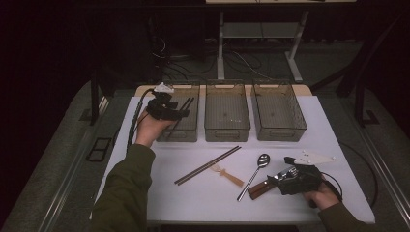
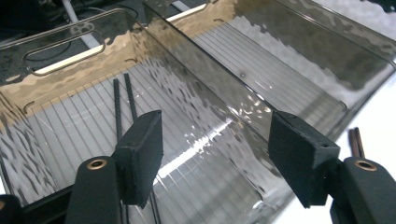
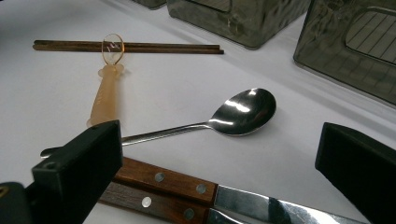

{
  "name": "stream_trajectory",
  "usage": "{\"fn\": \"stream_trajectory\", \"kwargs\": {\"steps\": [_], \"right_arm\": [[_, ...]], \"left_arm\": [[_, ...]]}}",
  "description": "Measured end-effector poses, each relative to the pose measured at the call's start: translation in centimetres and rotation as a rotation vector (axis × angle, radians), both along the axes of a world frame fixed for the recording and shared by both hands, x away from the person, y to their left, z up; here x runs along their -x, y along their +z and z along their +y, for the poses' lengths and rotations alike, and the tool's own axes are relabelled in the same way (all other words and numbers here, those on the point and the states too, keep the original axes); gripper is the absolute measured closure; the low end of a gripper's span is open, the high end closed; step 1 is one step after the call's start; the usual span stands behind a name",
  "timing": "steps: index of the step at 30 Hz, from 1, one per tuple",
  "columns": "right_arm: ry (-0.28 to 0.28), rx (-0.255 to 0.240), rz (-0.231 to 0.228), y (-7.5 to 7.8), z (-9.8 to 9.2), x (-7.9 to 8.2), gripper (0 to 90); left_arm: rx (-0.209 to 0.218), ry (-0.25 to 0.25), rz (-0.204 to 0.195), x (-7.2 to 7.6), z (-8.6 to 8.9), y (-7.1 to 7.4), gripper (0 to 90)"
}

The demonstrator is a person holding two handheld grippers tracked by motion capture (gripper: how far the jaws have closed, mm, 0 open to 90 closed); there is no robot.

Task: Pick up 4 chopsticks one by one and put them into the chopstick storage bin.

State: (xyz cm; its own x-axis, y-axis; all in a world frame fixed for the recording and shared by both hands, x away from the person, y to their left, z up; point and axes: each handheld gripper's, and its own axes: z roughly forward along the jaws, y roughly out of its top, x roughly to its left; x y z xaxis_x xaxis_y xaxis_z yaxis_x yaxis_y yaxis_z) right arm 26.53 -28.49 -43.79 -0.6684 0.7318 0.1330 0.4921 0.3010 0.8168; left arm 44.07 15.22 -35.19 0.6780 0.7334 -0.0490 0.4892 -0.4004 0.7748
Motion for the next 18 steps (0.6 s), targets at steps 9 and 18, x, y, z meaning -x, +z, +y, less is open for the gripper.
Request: {"fn": "stream_trajectory", "kwargs": {"steps": [9,18], "right_arm": [[-0.002,0.005,0.002,-0.1,0.1,0.0,0.8],[0.0,0.009,0.007,-0.1,0.1,0.0,0.8]], "left_arm": [[0.005,-0.068,-0.005,2.8,-0.9,-0.3,28.8],[0.036,-0.116,-0.018,5.3,-1.7,-1.2,26.9]]}}
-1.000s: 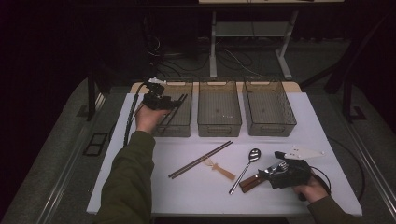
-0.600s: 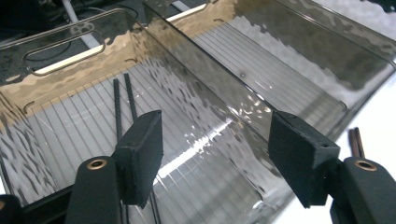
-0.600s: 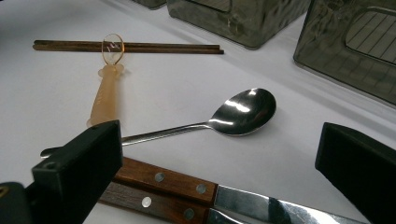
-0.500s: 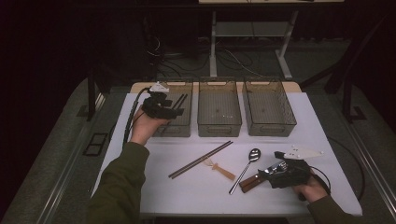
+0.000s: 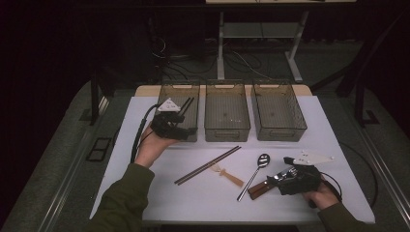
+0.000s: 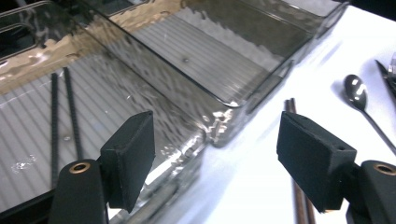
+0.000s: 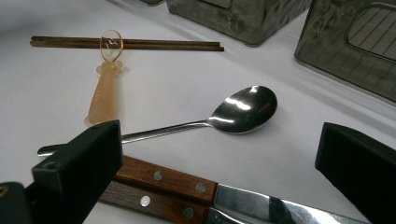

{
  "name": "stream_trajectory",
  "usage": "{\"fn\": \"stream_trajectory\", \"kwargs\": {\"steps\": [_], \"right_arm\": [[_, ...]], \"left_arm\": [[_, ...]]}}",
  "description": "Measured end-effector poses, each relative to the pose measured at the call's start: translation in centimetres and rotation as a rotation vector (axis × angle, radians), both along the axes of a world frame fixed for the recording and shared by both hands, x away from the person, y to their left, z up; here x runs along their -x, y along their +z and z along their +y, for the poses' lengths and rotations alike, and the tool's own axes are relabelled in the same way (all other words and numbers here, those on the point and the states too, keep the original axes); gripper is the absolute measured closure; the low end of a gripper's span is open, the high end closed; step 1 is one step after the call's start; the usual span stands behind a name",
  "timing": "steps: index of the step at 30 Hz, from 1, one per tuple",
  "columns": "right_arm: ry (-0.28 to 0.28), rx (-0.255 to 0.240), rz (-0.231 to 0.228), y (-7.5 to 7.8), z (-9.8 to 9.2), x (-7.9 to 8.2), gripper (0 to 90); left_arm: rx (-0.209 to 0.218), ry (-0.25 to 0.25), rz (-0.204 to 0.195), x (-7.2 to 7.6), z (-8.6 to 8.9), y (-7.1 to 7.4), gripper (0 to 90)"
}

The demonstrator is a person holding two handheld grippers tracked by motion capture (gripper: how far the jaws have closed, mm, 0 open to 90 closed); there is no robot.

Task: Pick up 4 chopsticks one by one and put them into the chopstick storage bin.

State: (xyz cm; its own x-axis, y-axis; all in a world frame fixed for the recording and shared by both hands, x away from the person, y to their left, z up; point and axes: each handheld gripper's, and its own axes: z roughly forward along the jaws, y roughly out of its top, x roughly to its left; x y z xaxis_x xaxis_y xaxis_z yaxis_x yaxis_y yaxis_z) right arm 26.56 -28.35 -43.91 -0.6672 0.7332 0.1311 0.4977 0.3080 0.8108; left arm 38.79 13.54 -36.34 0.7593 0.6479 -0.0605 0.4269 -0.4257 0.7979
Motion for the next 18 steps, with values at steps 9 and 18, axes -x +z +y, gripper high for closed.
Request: {"fn": "stream_trajectory", "kwargs": {"steps": [9,18], "right_arm": [[0.004,0.003,-0.001,-0.1,0.0,-0.1,0.8],[0.002,0.001,-0.002,-0.1,0.0,-0.1,0.9]], "left_arm": [[0.014,-0.028,0.0,2.2,-0.6,-1.5,26.6],[0.024,-0.044,0.005,4.2,-0.8,-3.0,31.7]]}}
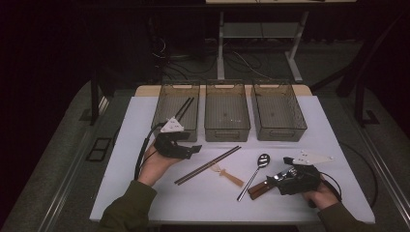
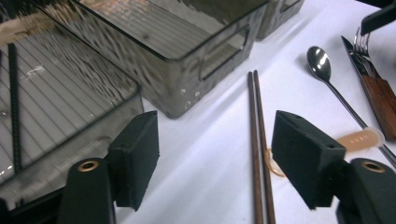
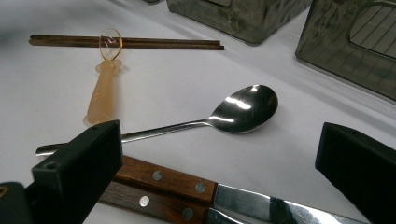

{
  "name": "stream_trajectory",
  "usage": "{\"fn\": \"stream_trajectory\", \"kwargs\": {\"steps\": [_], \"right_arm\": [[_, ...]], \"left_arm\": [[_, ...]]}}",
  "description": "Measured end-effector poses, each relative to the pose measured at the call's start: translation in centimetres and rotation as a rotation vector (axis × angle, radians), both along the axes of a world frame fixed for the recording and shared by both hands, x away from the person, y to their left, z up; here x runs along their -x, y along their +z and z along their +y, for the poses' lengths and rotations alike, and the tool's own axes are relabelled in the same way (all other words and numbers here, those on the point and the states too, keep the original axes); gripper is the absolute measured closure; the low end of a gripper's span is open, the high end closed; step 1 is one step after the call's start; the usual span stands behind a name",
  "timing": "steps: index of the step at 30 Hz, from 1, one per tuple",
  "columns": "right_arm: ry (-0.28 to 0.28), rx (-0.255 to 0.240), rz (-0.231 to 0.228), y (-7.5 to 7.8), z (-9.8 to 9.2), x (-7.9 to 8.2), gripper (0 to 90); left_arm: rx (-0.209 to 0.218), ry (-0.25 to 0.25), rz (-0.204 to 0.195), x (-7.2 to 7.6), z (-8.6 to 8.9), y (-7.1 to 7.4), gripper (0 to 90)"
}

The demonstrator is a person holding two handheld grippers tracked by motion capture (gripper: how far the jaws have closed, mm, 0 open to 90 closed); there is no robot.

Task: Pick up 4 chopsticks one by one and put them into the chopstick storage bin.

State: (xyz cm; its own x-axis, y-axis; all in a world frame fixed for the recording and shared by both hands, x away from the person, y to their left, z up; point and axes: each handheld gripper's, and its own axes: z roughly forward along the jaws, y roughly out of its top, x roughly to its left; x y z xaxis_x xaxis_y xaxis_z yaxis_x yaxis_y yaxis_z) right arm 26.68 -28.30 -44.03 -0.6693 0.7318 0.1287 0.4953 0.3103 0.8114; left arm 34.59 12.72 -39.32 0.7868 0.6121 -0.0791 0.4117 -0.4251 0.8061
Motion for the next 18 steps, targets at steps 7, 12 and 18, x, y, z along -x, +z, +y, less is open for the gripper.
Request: {"fn": "stream_trajectory", "kwargs": {"steps": [7,12,18], "right_arm": [[-0.003,0.003,-0.002,0.0,0.0,0.0,0.8],[-0.003,0.006,-0.003,0.0,0.0,0.1,0.8],[-0.001,0.01,-0.004,0.0,0.0,0.1,0.8]], "left_arm": [[-0.006,0.001,0.007,1.2,0.3,-1.5,42.3],[0.003,-0.017,0.031,2.0,0.2,-2.3,51.0],[-0.035,-0.055,0.05,2.6,-0.7,-3.3,63.9]]}}
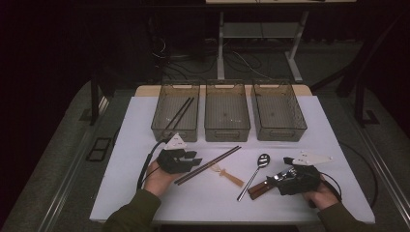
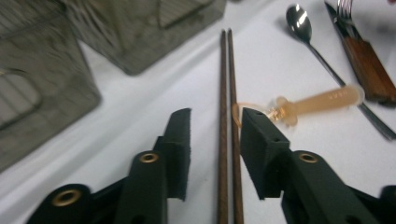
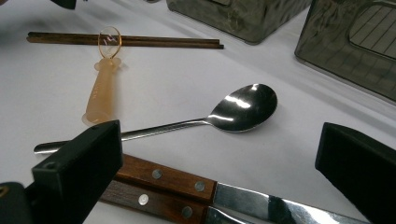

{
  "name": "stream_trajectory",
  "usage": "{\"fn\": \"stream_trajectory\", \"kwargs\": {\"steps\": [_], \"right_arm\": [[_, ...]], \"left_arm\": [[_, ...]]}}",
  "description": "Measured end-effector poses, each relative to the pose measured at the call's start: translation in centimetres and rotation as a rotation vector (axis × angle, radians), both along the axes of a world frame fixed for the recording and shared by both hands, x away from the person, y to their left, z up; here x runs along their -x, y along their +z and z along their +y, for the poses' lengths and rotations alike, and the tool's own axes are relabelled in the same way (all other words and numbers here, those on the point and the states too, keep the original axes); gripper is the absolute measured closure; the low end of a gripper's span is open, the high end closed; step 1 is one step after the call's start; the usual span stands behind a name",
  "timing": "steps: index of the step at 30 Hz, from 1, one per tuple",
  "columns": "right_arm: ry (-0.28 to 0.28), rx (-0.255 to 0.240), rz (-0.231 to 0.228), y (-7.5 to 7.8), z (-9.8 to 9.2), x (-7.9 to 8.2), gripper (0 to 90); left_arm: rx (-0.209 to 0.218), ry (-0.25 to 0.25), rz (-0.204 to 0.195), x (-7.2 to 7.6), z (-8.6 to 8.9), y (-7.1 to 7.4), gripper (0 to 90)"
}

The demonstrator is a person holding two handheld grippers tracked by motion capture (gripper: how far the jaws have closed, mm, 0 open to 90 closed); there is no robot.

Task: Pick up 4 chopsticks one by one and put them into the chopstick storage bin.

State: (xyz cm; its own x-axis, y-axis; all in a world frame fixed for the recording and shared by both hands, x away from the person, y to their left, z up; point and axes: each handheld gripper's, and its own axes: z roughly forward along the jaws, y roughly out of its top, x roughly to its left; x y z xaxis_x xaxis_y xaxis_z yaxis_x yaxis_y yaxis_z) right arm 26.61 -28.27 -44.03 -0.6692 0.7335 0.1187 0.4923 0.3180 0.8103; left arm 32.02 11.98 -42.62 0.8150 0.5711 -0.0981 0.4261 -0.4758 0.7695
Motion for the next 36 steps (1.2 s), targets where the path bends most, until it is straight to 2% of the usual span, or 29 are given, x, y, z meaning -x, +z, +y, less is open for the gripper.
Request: {"fn": "stream_trajectory", "kwargs": {"steps": [4,10,16,22,32,36], "right_arm": [[0.002,0.003,-0.001,0.0,0.1,0.0,0.8],[0.002,0.003,0.0,0.0,0.1,0.0,0.8],[0.004,0.004,-0.001,0.0,0.1,0.0,0.8],[0.004,0.005,-0.002,0.0,0.1,0.0,0.8],[0.004,0.005,-0.002,0.0,0.1,0.0,0.8],[0.004,0.005,-0.001,0.0,0.1,0.0,0.9]], "left_arm": [[-0.043,-0.022,0.017,-0.1,-0.7,-0.7,69.3],[-0.066,-0.038,0.038,-0.3,-1.3,-1.4,74.4],[-0.064,-0.034,0.043,-0.5,-1.4,-1.6,77.3],[-0.034,-0.027,0.064,-0.7,-1.4,-1.8,78.3],[-0.038,-0.03,0.069,-0.8,-1.7,-2.0,79.0],[-0.056,-0.031,0.073,-0.9,-1.6,-2.1,79.1]]}}
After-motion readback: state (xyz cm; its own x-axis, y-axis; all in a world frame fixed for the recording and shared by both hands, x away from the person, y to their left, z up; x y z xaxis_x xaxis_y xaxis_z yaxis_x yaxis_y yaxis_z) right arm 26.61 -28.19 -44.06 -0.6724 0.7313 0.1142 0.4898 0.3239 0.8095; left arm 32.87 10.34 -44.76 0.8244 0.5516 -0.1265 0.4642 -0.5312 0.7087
